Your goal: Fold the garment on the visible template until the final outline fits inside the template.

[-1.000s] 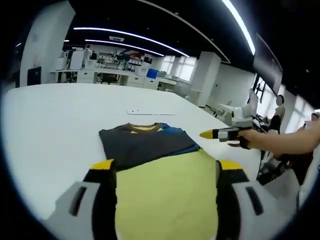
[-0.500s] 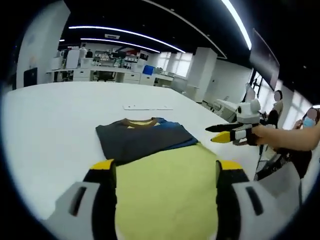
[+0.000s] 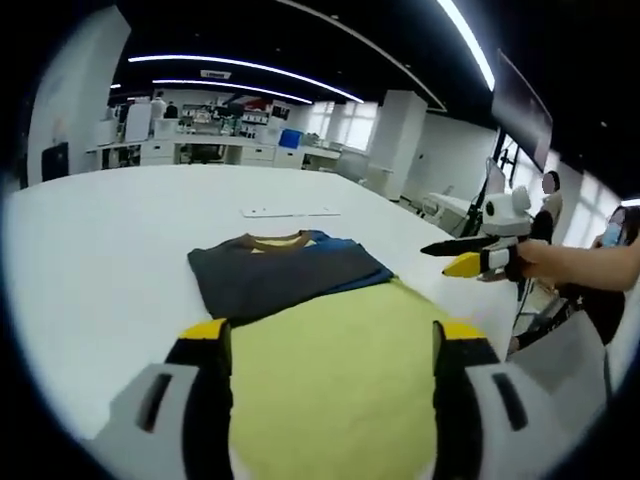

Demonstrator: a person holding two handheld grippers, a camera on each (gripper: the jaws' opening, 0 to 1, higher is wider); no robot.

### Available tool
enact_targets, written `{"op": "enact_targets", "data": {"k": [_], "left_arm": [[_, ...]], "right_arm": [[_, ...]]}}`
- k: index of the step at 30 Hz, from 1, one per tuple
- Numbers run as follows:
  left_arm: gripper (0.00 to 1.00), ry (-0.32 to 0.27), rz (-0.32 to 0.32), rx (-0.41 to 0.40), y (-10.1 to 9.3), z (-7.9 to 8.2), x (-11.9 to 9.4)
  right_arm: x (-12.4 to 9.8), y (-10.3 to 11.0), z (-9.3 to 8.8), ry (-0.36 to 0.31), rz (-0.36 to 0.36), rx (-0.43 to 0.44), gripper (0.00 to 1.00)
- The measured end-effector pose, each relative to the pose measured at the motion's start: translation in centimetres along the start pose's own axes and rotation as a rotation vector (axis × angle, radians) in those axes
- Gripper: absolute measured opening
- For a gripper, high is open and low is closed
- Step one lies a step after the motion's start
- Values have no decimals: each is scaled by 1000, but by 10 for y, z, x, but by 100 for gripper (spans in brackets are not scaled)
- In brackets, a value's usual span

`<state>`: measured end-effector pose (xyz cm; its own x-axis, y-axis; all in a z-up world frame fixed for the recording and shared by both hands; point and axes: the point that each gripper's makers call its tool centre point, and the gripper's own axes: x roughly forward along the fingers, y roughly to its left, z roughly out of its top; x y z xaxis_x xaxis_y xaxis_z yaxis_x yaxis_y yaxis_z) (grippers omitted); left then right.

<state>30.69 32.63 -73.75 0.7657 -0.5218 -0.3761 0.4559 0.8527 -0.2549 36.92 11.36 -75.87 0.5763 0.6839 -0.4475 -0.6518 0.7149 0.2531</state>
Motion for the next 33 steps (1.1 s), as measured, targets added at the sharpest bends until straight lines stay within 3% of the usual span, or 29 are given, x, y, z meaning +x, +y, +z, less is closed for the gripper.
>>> {"op": "enact_targets", "data": {"k": [9, 23, 33], "left_arm": [[81, -3, 26, -12, 15, -2, -11], [82, -3, 23, -48, 27, -11, -22], [81, -22, 33, -36, 25, -8, -34]], "right_arm": [[-24, 6, 0, -7, 6, -27, 99], [-60, 7, -17, 6, -36, -40, 99], [-77, 19, -28, 26, -47, -49, 99]]}}
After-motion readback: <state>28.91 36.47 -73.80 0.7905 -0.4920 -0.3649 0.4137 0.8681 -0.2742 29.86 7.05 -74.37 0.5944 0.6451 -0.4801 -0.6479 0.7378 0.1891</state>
